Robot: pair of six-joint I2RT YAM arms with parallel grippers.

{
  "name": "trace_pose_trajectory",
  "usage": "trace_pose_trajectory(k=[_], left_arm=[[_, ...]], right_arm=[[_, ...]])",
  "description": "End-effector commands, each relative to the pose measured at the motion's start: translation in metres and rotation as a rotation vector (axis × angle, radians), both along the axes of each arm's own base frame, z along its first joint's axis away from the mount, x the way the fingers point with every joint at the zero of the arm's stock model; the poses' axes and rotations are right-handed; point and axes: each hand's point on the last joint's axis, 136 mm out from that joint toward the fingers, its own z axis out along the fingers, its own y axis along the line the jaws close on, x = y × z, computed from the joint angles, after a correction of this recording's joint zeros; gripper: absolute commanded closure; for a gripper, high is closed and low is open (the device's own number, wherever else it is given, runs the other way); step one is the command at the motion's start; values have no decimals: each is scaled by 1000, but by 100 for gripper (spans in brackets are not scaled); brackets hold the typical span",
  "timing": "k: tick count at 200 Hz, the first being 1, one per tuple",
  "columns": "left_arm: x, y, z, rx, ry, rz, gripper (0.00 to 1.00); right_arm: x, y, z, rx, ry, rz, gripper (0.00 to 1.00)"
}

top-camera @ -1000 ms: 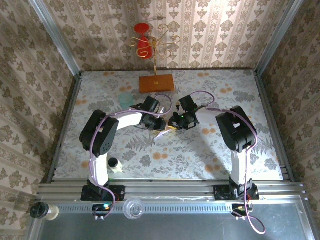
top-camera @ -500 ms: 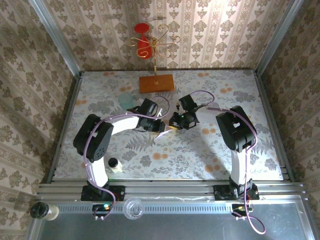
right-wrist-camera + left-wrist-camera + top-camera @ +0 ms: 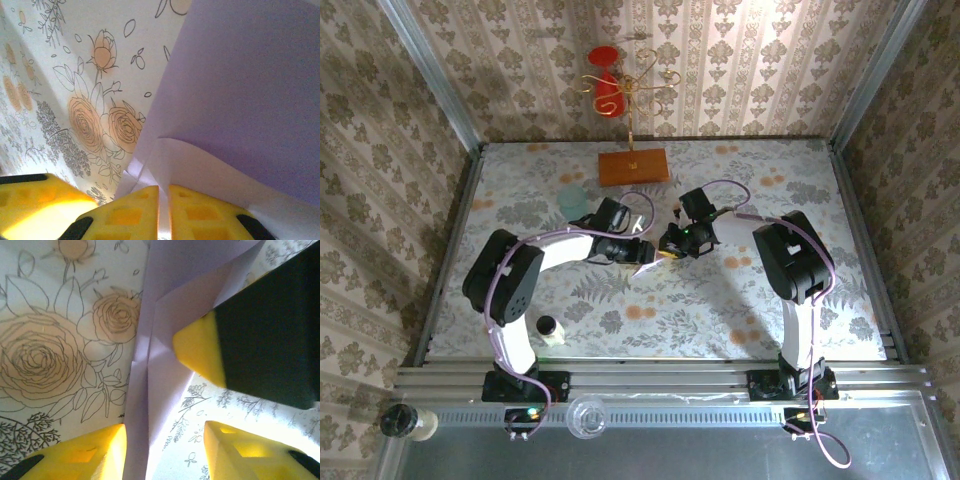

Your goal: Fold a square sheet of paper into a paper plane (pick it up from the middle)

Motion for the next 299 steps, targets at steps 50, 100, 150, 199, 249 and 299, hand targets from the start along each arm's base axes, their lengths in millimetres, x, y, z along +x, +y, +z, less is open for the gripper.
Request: trace_pose_trajectory(k=[50,100,150,199,249,299], left_arm=[[-16,2,-28,120,48,-81,56],[-20,7,-42,177,63,-94,63],[-20,6,-48,186,71,-95,70],[-22,7,-56,201,86,-98,75],[-23,6,-62,215,97,-103,77],[-24,6,-66,223,103,-105,79]], right_arm=[[10,5,14,39,-17,0,85],[13,6,24,52,-43,0,85],[18,2,24,40,-59,-5,84],[19,2,26,51,-66,-6,83],[3,14,27,85,-47,10,84],[-11,23,23,102,-27,6,91]])
